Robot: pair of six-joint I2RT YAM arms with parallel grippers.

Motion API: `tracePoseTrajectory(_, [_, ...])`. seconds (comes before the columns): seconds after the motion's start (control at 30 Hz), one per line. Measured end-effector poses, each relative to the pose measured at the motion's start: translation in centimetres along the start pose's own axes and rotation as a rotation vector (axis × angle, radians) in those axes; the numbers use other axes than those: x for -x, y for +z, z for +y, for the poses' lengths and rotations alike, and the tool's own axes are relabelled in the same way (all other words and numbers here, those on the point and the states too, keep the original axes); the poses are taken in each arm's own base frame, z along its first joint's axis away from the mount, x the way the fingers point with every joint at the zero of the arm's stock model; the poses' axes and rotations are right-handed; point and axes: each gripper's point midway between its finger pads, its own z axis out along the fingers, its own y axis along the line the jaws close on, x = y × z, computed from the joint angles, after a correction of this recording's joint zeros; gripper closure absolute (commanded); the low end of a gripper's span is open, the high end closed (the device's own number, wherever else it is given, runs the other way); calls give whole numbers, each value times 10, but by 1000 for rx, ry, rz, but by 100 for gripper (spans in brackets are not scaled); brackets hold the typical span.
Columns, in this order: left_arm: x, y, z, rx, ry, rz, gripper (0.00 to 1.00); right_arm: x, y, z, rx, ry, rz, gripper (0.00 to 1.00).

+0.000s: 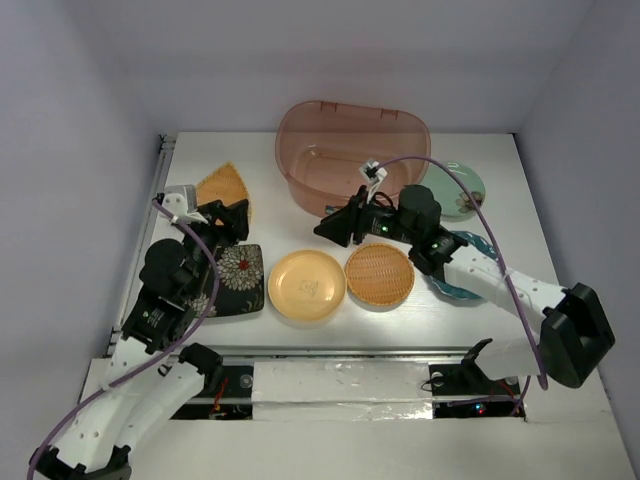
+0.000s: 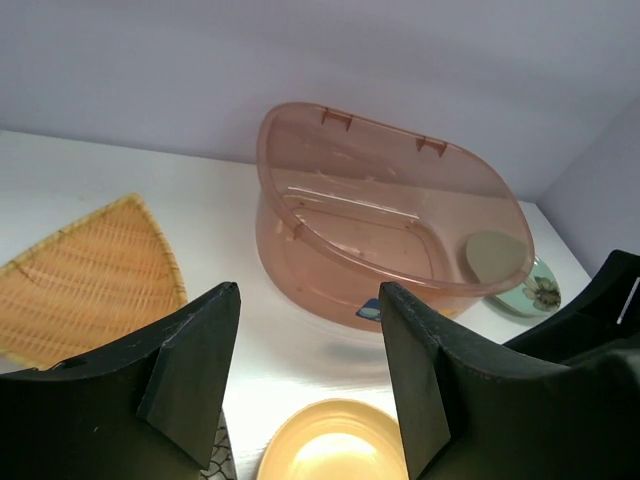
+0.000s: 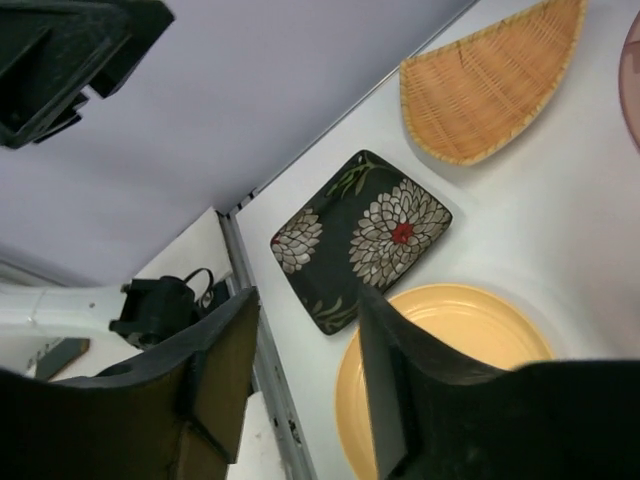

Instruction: Place the plates into the plastic bin on the countertop

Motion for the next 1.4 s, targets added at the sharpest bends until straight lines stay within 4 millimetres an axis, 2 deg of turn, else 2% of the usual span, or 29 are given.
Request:
tracePoseTrajectory(0.03, [2,-2,2,6,6,-8,45,-1,4,-1,-1,2,5,56])
tracePoseTrajectory(0.07, [5,-5,3,10,11,-18,45,-1,8,-2,-4,5,9,65])
tracePoseTrajectory(0.13, [7,-9,6,16,19,-33,45,-3,17,-5,-14,12,21,74])
tracePoseTrajectory(0.17, [8,-10,7,16,23,-38,46,-2,22,-6,-21,16,23,88])
tracePoseTrajectory(0.2, [9,-13,7,14,23,-46,48,-3,27,-8,-26,17,28,93])
tracePoseTrajectory(0.23, [9,-15,8,12,24,-51,55,-4,32,-10,-34,21,37,98])
tracePoseTrajectory(0.3, [10,-15,8,10,28,-55,66,-5,43,-14,-50,25,50,100])
tracePoseTrajectory(0.33, [8,-15,8,9,29,-53,80,-5,49,-16,-58,28,60,100])
tracePoseTrajectory(0.37, [6,-15,8,9,28,-48,88,-5,55,-19,-70,28,66,100])
tracePoseTrajectory(0.4, [5,-14,9,11,32,-44,100,-6,60,-24,-89,25,74,100])
tracePoseTrajectory(0.6, [2,-15,15,41,35,-36,100,-9,96,-48,-159,26,112,100])
tracePoseTrajectory(0.8, [11,-22,19,59,22,-73,100,-42,136,-84,-269,31,203,100])
tracePoseTrajectory(0.83, [12,-23,19,62,21,-76,100,-49,141,-89,-287,32,222,97])
tracePoseTrajectory(0.93, [13,-23,20,69,18,-80,99,-69,155,-98,-333,38,267,72])
tracePoseTrajectory(0.97, [13,-23,21,70,17,-80,97,-76,158,-101,-350,41,279,60])
tracePoseTrajectory(1.03, [13,-23,21,71,16,-81,90,-85,165,-104,-379,41,292,50])
tracePoseTrajectory(1.07, [13,-23,21,72,15,-81,88,-88,170,-107,-400,37,294,41])
tracePoseTrajectory(1.23, [13,-23,21,72,12,-81,80,-97,191,-123,-488,39,266,37])
tracePoseTrajectory(1.4, [13,-23,20,66,12,-80,78,-116,208,-143,-556,86,249,34])
